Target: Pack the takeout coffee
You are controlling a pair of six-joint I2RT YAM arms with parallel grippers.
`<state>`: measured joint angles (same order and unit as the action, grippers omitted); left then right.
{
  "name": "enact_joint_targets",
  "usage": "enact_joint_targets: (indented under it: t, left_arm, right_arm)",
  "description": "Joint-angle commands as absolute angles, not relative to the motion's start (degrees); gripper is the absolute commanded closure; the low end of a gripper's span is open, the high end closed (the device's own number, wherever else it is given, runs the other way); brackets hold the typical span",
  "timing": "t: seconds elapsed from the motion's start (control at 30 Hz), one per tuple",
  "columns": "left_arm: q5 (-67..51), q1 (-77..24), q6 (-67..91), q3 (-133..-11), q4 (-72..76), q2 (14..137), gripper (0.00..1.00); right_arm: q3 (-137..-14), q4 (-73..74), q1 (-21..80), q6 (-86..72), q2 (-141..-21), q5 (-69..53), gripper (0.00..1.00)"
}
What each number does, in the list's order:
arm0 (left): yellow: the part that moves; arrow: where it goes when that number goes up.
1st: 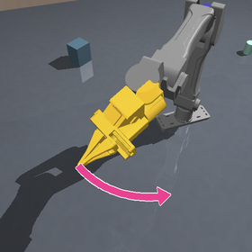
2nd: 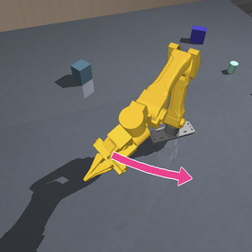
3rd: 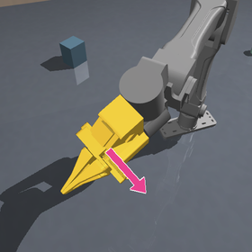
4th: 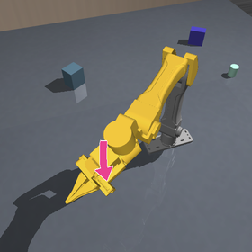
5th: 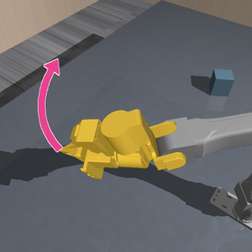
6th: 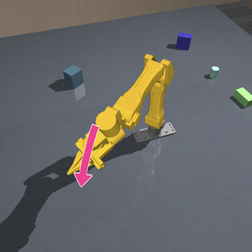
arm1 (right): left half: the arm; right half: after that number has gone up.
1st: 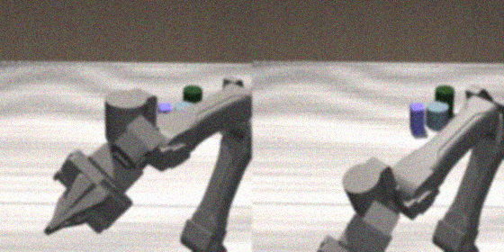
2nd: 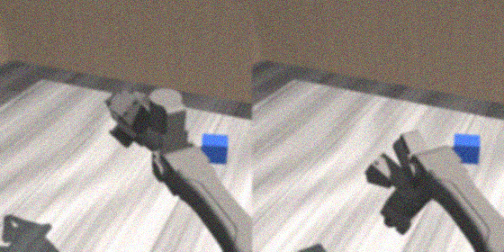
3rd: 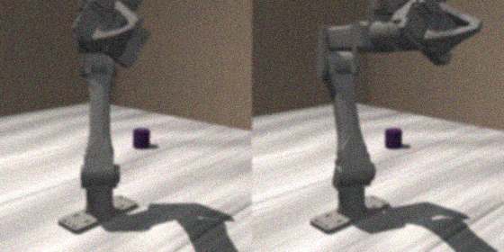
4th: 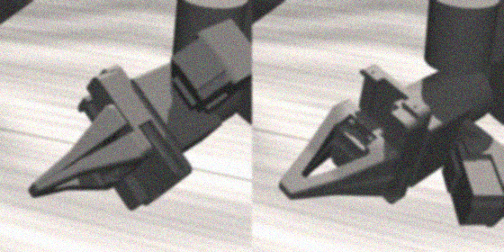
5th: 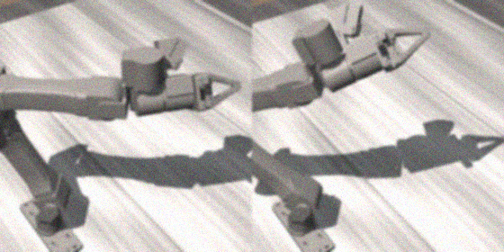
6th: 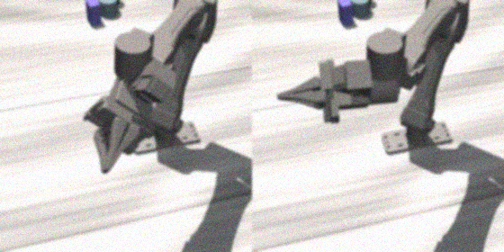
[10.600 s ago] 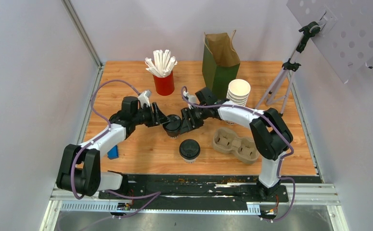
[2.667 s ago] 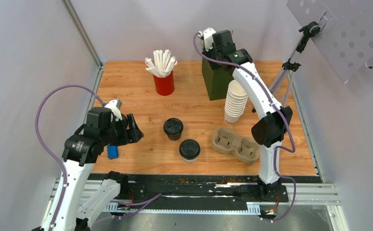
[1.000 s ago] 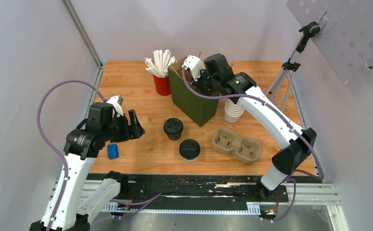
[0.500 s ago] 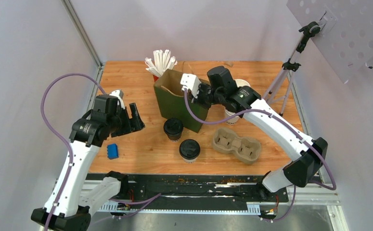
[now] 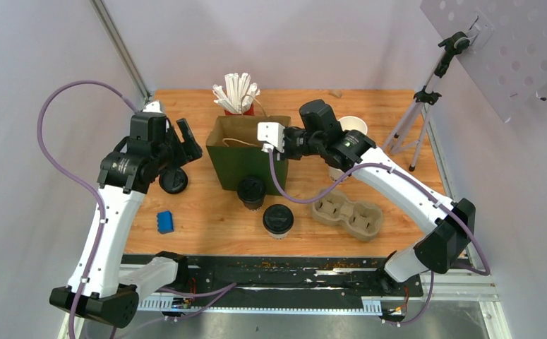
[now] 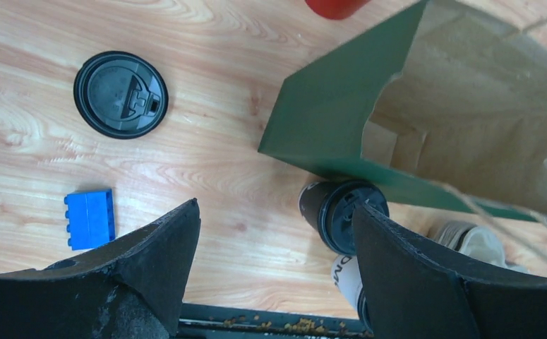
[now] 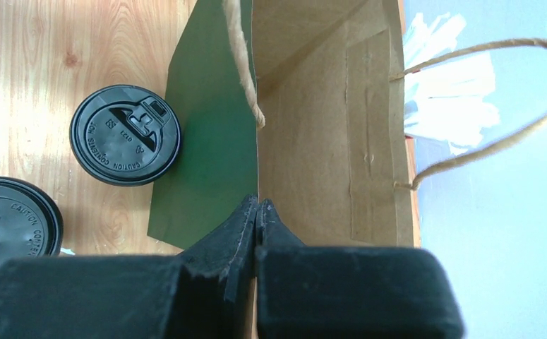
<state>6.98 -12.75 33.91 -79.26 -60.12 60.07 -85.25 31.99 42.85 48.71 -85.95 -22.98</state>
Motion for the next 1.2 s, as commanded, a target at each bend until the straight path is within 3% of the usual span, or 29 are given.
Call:
enact_joint_targets:
  t: [0.0, 0.1, 0.2, 0.37, 0.5, 0.8, 1.07, 1.17]
  left_arm:
    - [7.87, -11.95, 34.46, -82.01, -55.39, 61.21, 0.14]
    - [8.2, -11.95, 31.95, -83.29, -55.54, 63.51, 0.14]
    - [7.55, -11.95, 30.94, -84.3, -55.98, 65.36, 0.14]
    - [3.84, -11.95, 28.87, -84.69, -54.47, 65.28, 0.1]
    - [3.04, -11.95, 28.16, -85.64, -54.94, 65.97, 0.04]
    - [3.11, -11.95, 27.9, -83.17, -58.05, 65.02, 0.0]
    - [6.88, -11.78, 29.7, -77.81, -57.65, 60.18, 0.0]
    - [7.18, -11.78, 29.21, -77.93, -59.37, 59.02, 0.0]
  right_arm:
    - [-85.95, 27.95, 43.13, 52.01, -85.95, -26.79, 1.0]
    - [-85.08, 27.43, 43.05, 51.94, -85.23, -25.96, 0.89]
    - [-85.1, 26.73, 43.1, 49.11, -84.04, -25.43, 0.61]
    - [-86.54, 25.85, 43.09, 40.91, -82.91, -23.3, 0.35]
    - [-88.25, 27.09, 43.07, 37.2, -82.26, -22.48, 0.01]
    - [-93.03, 34.93, 43.03, 11.8, -79.37, -8.79, 0.0]
    - [-87.14, 47.5, 42.93, -5.76, -73.24, 5.31, 0.0]
    - [-84.31, 51.02, 42.6, -12.24, -72.97, 4.67, 0.0]
